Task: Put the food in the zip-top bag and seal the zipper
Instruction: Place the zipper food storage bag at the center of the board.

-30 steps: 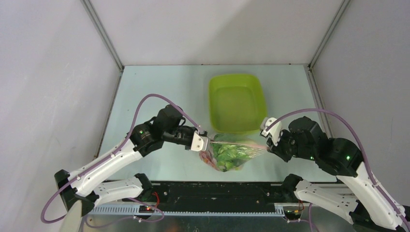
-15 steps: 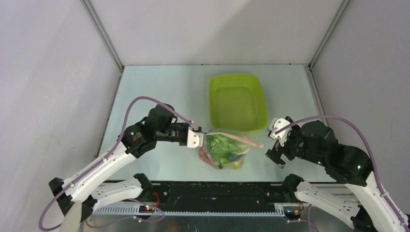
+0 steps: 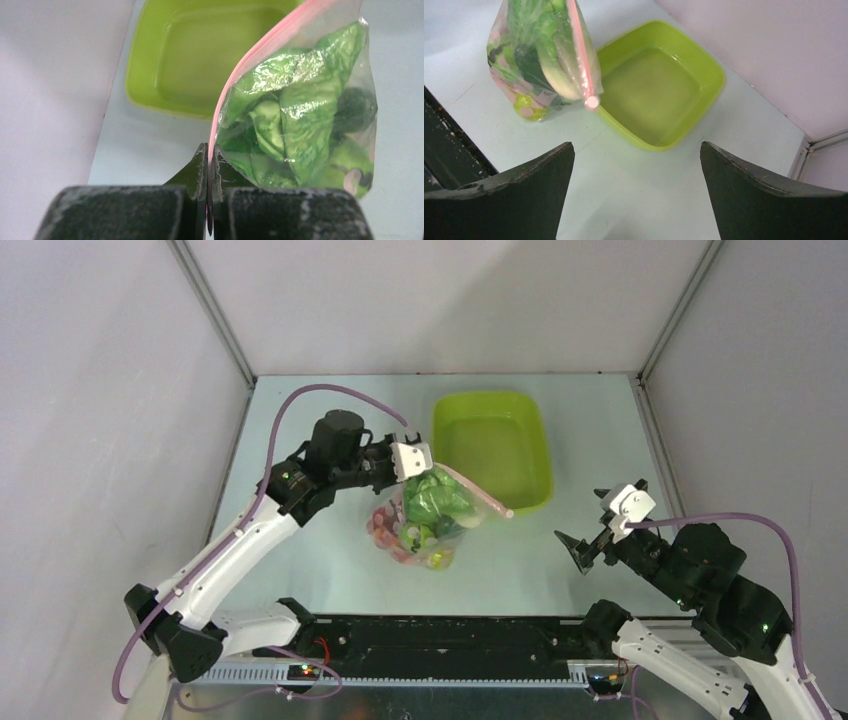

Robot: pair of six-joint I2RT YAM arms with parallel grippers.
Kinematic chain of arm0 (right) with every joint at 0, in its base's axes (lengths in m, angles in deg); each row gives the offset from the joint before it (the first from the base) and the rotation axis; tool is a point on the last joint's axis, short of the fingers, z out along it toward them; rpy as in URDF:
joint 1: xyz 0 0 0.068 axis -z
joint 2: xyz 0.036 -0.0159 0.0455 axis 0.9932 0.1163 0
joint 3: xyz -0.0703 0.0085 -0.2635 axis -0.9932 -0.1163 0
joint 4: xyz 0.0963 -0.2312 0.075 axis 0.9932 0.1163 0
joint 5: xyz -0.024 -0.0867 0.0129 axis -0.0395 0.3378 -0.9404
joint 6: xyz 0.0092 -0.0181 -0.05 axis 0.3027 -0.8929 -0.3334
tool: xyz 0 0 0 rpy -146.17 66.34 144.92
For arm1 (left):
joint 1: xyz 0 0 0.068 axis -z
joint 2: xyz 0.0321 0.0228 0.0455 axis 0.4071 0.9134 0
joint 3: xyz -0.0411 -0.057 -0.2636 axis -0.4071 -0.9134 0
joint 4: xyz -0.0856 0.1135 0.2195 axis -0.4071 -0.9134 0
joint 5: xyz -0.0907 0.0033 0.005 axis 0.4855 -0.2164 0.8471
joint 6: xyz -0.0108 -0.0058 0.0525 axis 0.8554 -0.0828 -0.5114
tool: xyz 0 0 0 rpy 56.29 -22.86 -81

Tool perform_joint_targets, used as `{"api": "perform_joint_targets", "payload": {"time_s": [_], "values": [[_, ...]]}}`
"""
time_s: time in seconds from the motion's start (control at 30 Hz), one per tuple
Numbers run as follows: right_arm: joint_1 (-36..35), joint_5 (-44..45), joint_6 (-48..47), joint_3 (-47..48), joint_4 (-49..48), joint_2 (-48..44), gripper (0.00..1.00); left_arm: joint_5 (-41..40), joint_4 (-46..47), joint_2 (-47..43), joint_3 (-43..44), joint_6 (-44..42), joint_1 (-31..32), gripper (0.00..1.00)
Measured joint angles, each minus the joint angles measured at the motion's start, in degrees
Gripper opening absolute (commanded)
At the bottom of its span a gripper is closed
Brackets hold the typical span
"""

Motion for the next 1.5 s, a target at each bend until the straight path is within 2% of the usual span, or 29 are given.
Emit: {"api": "perform_joint_targets", "payload": {"time_s": [0.1,0.23,0.37,0.53,0.7,0.77,0.83,0.9,0.93,1.0,1.07,1.3,1.5], "values": [[0.0,1.3,0.8,-1.2,-1.2,-1.6,0.99,-5.6,7.4,-1.4,-4.6,6.2,-0.9,0.00],[0.0,3.8,2.5,-2.5,-1.4,-2.1,0.99,-17.3,14.6,-3.0,-10.0,15.3,-1.5,0.00],[0.0,7.6,4.7,-3.8,-2.2,-2.1,1.00,-31.2,15.9,-2.1,-9.5,26.7,-2.8,0.00],[0.0,12.3,7.3,-6.2,-4.9,-2.1,0.99,-45.4,16.9,2.3,-7.3,39.0,-9.2,0.00],[0.0,14.4,9.0,-7.5,-6.8,-2.2,0.99,-49.5,18.9,3.1,-9.1,46.8,-15.7,0.00],[0.0,14.7,9.6,-7.7,-7.5,-2.2,0.99,-49.5,19.3,3.4,-9.7,49.5,-18.0,0.04],[0.0,14.8,10.1,-8.0,-8.2,-2.2,1.00,-49.3,19.5,4.2,-9.7,51.3,-19.9,0.10],[0.0,15.0,10.4,-8.3,-8.6,-2.1,1.00,-49.4,19.8,5.6,-9.7,53.2,-21.8,0.25],[0.0,15.0,10.5,-8.4,-8.7,-2.1,0.99,-49.8,20.0,6.4,-9.7,54.4,-22.7,0.73],[0.0,15.0,10.7,-8.7,-9.1,-1.9,0.99,-51.1,20.0,7.0,-9.8,56.0,-23.8,0.96],[0.1,15.0,10.8,-8.9,-9.4,-1.5,0.99,-52.5,20.0,6.9,-9.8,57.3,-24.3,0.99],[0.1,15.8,12.4,-9.4,-11.0,0.2,0.99,-56.5,18.0,2.1,-9.0,61.7,-24.4,1.00],[0.8,24.1,24.5,-9.8,-11.6,1.8,0.99,-55.0,14.5,-5.7,-8.4,65.8,-24.4,1.00]]}}
